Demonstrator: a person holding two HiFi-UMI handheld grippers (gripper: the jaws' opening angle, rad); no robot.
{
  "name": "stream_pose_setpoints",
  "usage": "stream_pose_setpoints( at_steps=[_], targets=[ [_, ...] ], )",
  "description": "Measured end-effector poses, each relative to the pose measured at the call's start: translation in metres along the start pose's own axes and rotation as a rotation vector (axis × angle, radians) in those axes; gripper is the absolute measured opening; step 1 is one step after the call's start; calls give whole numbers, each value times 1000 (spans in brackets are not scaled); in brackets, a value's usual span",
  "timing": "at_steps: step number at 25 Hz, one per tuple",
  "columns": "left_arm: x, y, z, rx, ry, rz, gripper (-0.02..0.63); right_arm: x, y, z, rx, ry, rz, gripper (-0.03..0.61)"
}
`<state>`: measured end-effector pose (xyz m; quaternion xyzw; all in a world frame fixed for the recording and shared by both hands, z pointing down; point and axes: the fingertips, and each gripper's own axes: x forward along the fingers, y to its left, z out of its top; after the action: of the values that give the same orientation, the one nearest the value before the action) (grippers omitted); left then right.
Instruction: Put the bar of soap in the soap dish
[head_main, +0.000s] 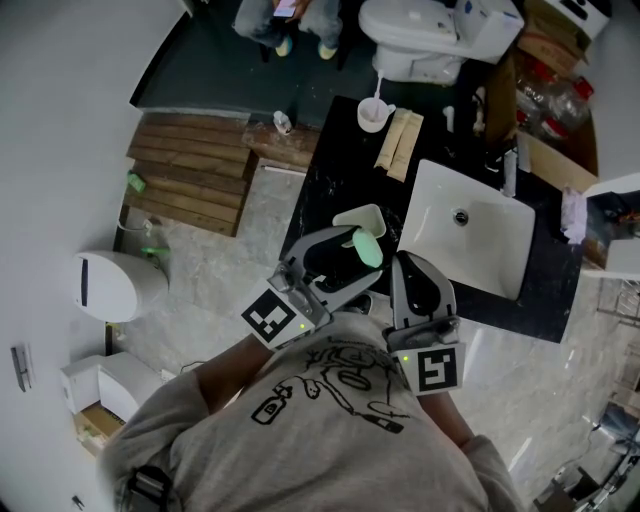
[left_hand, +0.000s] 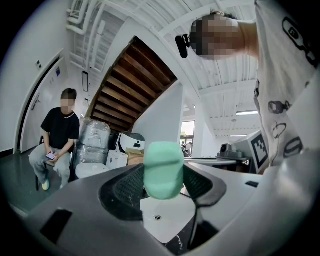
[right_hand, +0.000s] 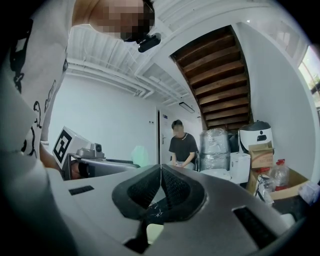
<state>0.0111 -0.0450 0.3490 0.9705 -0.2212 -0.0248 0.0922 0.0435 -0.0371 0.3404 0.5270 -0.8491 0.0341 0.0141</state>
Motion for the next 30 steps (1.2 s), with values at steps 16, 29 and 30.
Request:
stream_pose_setpoints(
  at_steps=[16,29,30],
  targets=[
    [-3,11,-27,14,22,18,245,7,3,-20,-19,7,13,23],
    [-2,16,-40,9,36,23,245,10,2,-36,-23,27,13,22],
    [-2,17,-44,12,42,23,245,10,2,-37,-25,29,12,21]
  ],
)
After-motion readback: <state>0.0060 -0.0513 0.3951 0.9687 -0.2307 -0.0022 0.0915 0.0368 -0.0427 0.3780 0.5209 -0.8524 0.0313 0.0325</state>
